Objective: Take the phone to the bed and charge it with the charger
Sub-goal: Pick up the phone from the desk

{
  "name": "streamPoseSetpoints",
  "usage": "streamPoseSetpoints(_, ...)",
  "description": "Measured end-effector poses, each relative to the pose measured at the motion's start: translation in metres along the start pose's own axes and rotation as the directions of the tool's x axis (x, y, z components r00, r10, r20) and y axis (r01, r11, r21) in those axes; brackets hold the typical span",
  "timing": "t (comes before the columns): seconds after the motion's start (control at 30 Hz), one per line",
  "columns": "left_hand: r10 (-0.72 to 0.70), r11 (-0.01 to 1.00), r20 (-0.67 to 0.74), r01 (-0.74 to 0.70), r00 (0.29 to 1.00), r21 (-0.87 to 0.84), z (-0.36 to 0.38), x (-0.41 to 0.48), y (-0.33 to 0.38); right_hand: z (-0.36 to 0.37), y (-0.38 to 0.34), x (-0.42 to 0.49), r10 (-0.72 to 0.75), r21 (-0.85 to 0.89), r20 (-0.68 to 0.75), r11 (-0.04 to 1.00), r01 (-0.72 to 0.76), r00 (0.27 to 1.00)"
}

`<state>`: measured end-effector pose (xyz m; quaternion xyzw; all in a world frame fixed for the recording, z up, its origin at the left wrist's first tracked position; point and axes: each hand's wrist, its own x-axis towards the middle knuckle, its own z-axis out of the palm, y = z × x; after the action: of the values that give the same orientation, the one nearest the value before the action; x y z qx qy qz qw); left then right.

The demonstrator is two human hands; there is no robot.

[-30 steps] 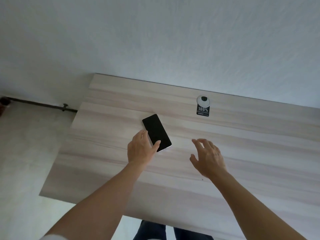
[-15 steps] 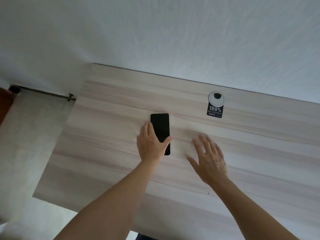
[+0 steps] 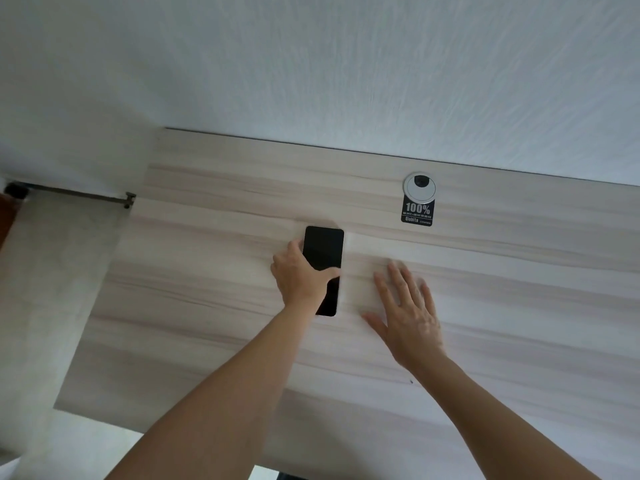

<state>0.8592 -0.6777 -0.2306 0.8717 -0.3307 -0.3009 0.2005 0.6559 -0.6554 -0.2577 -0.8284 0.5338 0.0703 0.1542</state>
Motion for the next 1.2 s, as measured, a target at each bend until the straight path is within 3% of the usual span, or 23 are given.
streamPoseSetpoints(0.37, -0.04, 0.976, 0.207, 0.082, 0.978, -0.2, 0.001, -0.017, 0.005, -0.005, 0.002, -0.002, -0.016, 0.044, -0.004, 0.999, 0.016, 1.0)
streamPoseSetpoints(0.57, -0.047, 0.841, 0.331, 0.216, 0.943, -0.496, -0.021, -0.049, 0.008, -0.041, 0.003, -0.022, -0.006, 0.289, 0.021, 0.957, 0.0, 1.0)
streamPoseSetpoints(0.73, 0.072, 0.77, 0.378, 0.19, 0.923, -0.609, -0.057, -0.082, 0.027, -0.083, -0.011, -0.053, 0.05, 0.515, -0.086, 0.857, 0.001, 0.995)
streamPoseSetpoints(0.93, 0.127, 0.744, 0.401, 0.18, 0.907, -0.643, -0.089, -0.128, 0.035, -0.126, -0.042, -0.095, 0.113, 0.777, -0.04, 0.628, -0.04, 0.993)
streamPoseSetpoints(1.1, 0.128, 0.663, 0.415, 0.233, 0.901, -0.711, -0.103, -0.157, 0.033, -0.137, -0.066, -0.12, 0.122, 0.843, -0.095, 0.538, 0.015, 0.988)
streamPoseSetpoints(1.2, 0.149, 0.652, 0.416, 0.227, 0.897, -0.724, -0.106, -0.166, 0.029, -0.14, -0.08, -0.132, 0.21, 0.896, -0.087, 0.443, -0.016, 0.974)
